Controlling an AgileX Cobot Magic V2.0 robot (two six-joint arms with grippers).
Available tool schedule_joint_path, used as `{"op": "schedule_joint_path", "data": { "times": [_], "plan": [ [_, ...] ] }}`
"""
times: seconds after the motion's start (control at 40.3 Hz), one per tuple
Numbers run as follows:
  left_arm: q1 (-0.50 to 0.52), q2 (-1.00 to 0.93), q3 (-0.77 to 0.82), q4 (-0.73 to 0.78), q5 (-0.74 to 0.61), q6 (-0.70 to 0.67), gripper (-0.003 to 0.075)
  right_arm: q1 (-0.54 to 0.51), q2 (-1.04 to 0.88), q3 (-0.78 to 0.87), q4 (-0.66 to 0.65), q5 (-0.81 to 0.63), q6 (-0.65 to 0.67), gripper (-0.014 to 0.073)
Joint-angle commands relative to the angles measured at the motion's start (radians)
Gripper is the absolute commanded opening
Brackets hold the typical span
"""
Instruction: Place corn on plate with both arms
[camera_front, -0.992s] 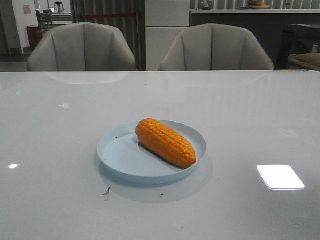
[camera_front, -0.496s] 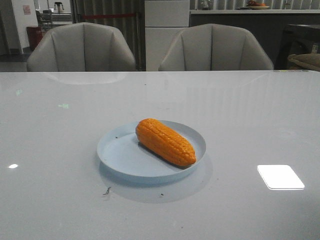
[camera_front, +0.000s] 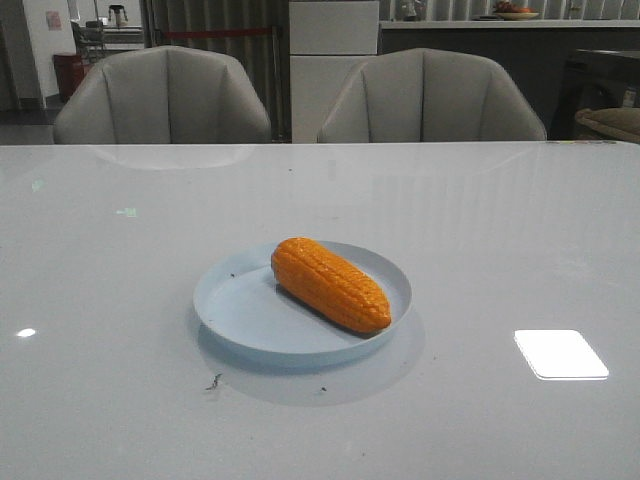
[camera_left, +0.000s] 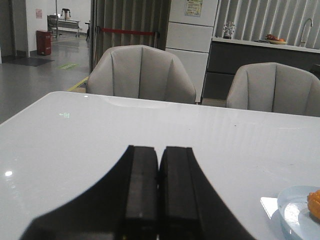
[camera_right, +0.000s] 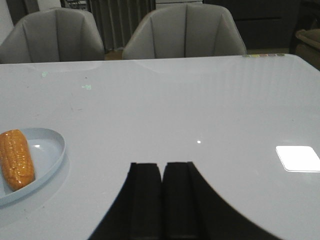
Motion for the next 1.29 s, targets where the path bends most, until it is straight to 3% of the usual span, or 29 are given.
{"op": "schedule_joint_path", "data": {
  "times": [0.0, 1.264],
  "plan": [
    [0.002, -0.015, 0.003, -0.005, -0.087, -0.008, 0.009, -0.016, -0.024, -0.015, 0.008, -0.024, 0.0, 0.0021],
    [0.002, -0.015, 0.003, -0.005, -0.087, -0.008, 0.009, -0.01, -0.023, -0.015, 0.008, -0.065, 0.0, 0.0021]
  ]
}}
